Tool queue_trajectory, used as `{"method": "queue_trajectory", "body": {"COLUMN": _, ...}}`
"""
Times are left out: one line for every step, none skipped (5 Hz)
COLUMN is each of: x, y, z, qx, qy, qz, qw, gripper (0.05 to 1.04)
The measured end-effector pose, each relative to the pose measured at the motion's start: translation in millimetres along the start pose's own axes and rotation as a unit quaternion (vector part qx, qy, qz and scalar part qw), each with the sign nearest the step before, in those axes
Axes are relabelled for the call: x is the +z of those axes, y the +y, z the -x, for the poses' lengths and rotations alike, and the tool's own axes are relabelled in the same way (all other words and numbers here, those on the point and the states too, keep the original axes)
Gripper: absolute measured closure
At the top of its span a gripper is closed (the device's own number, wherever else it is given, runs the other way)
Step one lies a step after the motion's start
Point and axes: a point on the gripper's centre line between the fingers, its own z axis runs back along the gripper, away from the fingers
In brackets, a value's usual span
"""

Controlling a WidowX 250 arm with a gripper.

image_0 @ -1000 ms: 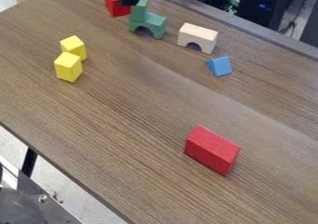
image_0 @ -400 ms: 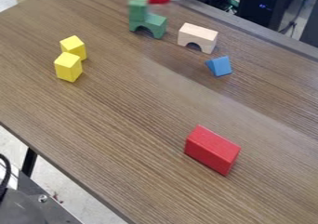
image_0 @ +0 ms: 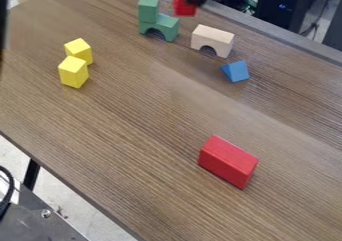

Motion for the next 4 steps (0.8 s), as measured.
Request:
{"method": "queue_trajectory", "body": {"x": -10.4, "y": -11.7, "z": 4.6, "qx": -0.034, "qy": -0.002, "qz": 0.007, "qw": 0.9994, "gripper": 0.552}}
{"method": "queue_trajectory", "body": {"x": -23.0, "y": -21.9, "z": 4.7, "qx": -0.059, "qy": -0.011, "qz": 0.009, "qw": 0.9981, "gripper": 0.552}}
{"method": "queue_trajectory", "body": {"x": -30.5, "y": -34.6, "z": -1.8, "qx": -0.066, "qy": -0.006, "qz": 0.014, "qw": 0.9977, "gripper": 0.552}}
{"method": "queue_trajectory", "body": {"x": -36.0, "y": -43.6, "z": -7.1, "qx": -0.069, "qy": -0.007, "qz": 0.007, "qw": 0.9976, "gripper": 0.552}}
